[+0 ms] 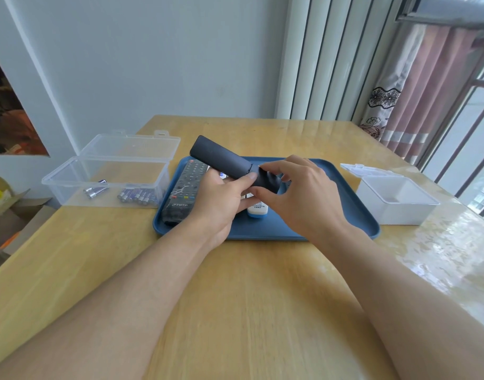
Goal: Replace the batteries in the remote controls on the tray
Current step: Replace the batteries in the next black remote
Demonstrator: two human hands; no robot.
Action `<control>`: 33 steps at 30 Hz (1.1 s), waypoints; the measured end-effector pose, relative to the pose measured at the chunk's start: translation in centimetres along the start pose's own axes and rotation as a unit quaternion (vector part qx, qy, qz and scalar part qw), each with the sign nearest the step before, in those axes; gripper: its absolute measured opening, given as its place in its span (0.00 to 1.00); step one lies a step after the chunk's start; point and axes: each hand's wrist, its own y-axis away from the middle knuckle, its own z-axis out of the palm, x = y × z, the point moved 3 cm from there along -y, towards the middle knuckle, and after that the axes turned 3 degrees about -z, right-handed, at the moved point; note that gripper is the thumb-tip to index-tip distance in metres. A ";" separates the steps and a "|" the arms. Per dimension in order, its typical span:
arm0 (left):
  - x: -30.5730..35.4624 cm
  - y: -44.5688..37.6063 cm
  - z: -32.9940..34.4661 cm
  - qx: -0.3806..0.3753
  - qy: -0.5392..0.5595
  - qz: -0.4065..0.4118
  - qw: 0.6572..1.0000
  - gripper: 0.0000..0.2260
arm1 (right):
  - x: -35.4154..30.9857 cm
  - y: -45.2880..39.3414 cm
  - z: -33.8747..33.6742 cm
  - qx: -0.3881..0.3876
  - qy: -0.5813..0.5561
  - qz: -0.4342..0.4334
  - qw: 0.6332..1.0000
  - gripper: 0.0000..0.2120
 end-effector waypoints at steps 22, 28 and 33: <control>1.4 -0.6 -1.6 0.082 0.028 0.104 0.991 0.57 | 2.6 -0.8 0.8 -0.154 -0.470 0.254 0.831 0.12; 1.7 -0.4 -1.7 0.089 0.004 0.116 0.989 0.45 | 2.9 -0.8 0.9 -0.151 -0.469 0.255 0.832 0.07; 1.8 -0.3 -1.7 0.087 0.001 0.121 0.989 0.44 | 2.9 -0.7 1.0 -0.147 -0.475 0.260 0.828 0.08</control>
